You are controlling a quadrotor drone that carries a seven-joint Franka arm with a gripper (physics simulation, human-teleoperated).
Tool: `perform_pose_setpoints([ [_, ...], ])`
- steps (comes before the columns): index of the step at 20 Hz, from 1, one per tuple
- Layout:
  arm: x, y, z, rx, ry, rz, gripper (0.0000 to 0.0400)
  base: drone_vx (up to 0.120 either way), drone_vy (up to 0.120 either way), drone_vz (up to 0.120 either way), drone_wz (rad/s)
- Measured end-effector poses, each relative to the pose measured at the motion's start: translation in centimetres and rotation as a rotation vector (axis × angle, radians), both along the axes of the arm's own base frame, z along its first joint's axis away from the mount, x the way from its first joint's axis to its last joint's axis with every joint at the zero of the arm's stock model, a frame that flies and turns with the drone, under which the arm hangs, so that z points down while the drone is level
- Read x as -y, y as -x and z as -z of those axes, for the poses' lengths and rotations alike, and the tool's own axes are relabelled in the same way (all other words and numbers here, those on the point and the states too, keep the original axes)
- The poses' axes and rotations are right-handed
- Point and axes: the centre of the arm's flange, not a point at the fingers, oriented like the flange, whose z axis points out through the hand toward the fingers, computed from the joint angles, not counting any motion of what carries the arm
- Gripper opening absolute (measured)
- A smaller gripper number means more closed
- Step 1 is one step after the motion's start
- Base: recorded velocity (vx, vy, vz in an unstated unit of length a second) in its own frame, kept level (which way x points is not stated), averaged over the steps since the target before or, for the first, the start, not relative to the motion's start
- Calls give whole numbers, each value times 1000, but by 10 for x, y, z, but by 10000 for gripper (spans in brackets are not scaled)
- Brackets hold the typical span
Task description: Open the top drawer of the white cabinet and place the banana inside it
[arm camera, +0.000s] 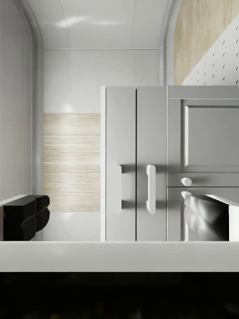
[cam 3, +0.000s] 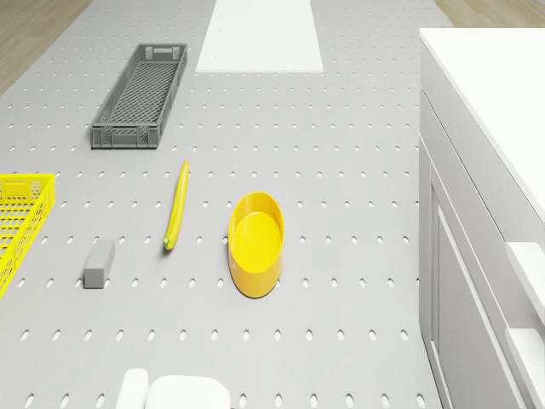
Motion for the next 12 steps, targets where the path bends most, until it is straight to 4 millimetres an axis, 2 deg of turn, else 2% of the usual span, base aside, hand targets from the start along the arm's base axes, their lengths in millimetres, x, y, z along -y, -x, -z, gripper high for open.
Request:
perform_pose_setpoints([
  [1,0,0,0,0,0,0,400,120,-120,0,0],
  [2,0,0,0,0,0,0,400,40,0,0,0],
  [6,-9,0,0,0,0,0,400,0,0,0,0],
  [12,-34,0,0,0,0,0,400,0,0,0,0],
])
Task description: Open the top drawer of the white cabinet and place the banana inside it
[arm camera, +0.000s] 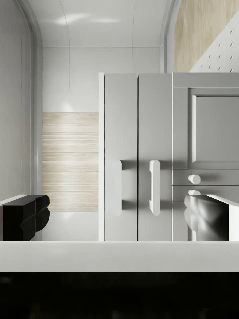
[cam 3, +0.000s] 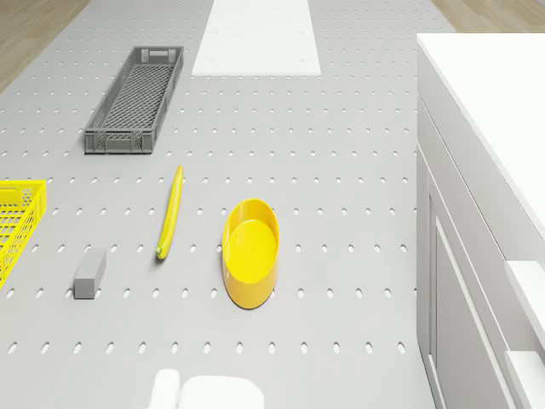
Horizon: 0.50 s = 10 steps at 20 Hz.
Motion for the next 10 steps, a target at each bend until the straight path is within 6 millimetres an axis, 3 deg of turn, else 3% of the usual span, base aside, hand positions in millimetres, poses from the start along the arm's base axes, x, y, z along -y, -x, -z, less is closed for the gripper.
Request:
perform_pose_setpoints([
  [10,-48,0,0,0,0,0,400,0,0,0,0],
])
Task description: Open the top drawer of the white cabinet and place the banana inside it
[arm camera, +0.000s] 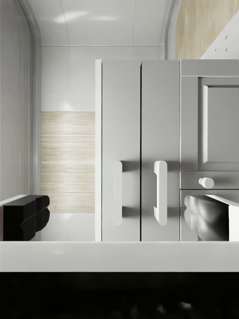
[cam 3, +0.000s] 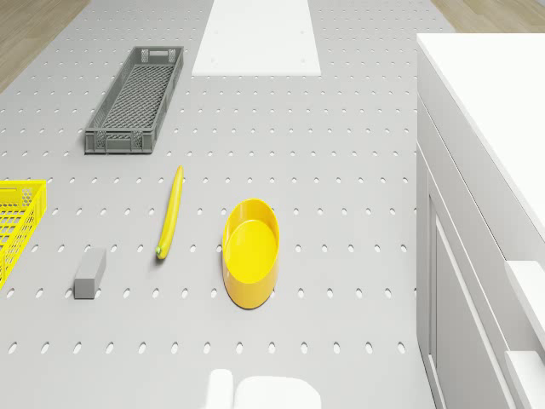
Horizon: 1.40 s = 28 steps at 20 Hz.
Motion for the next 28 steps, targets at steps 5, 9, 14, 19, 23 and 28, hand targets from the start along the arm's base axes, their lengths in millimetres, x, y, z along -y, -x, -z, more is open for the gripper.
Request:
perform_pose_setpoints([
  [5,-26,0,0,0,0,0,400,0,0,0,0],
  [9,-48,0,0,0,0,0,400,0,0,0,0],
  [14,-75,0,0,0,0,0,400,0,0,0,0],
  [19,-96,0,-4,0,-1,0,400,0,0,0,0],
  [23,-105,0,-13,0,-1,0,400,0,0,0,0],
  [28,-110,-10,-19,0,-1,0,400,0,0,0,0],
])
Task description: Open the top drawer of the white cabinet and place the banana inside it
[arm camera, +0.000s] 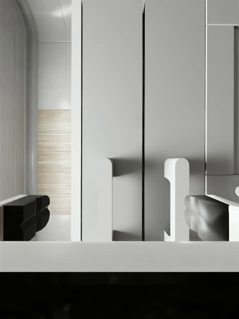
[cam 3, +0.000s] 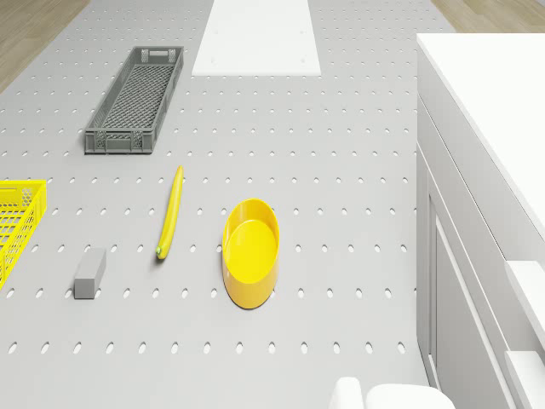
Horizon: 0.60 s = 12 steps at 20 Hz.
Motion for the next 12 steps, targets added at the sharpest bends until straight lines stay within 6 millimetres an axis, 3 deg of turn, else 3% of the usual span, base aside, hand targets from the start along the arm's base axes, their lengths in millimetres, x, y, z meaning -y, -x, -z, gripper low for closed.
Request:
perform_pose_setpoints([
  [6,-6,-20,-2,0,0,0,400,0,0,0,0],
  [12,-29,-26,-3,0,0,0,400,0,0,0,0],
])
